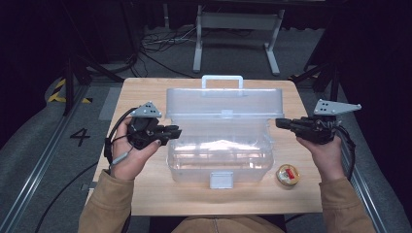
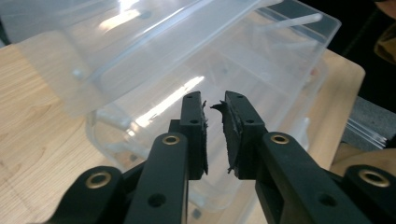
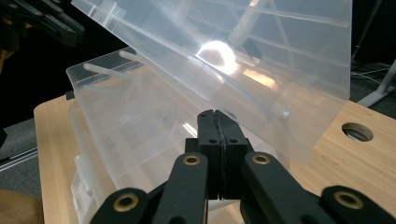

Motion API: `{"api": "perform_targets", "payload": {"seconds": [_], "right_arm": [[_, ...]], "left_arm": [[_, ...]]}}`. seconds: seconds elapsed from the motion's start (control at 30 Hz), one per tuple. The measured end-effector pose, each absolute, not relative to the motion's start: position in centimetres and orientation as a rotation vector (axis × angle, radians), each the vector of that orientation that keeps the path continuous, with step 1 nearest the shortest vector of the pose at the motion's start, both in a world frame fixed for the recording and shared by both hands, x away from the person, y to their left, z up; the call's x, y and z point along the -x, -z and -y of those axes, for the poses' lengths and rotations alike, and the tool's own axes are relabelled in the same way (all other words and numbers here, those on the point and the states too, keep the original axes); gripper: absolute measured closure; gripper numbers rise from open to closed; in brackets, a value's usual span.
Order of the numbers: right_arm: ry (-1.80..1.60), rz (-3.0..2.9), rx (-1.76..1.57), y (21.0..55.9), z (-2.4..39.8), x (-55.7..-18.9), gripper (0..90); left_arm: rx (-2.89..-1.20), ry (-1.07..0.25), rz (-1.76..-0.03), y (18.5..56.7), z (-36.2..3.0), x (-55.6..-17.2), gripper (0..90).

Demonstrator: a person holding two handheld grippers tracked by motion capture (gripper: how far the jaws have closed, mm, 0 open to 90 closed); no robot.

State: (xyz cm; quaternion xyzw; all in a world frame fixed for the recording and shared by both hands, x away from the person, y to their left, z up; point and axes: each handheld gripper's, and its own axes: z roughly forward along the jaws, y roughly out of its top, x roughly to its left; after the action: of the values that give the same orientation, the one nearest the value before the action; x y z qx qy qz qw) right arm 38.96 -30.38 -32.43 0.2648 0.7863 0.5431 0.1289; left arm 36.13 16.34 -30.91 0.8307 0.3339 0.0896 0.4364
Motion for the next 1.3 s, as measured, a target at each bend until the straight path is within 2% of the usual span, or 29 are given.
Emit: {"api": "perform_targets", "payload": {"seconds": [0.33,0.77,1.0,1.3], "right_arm": [[-1.583,-2.28,-0.787,33.2,30.5,-39.1,89.7],[-1.582,-2.291,-0.799,33.6,30.6,-38.5,88.7],[-1.562,-2.265,-0.82,33.7,31.1,-38.0,83.6],[-1.501,-2.2,-0.914,34.0,31.7,-37.6,66.0]], "left_arm": [[-2.026,-0.261,-0.889,32.8,-16.6,-37.7,84.0],[-1.964,-0.288,-0.884,33.0,-17.3,-38.5,88.2],[-1.962,-0.287,-0.879,32.9,-17.3,-38.7,87.0],[-1.963,-0.298,-0.873,32.7,-17.2,-39.0,85.9]]}}
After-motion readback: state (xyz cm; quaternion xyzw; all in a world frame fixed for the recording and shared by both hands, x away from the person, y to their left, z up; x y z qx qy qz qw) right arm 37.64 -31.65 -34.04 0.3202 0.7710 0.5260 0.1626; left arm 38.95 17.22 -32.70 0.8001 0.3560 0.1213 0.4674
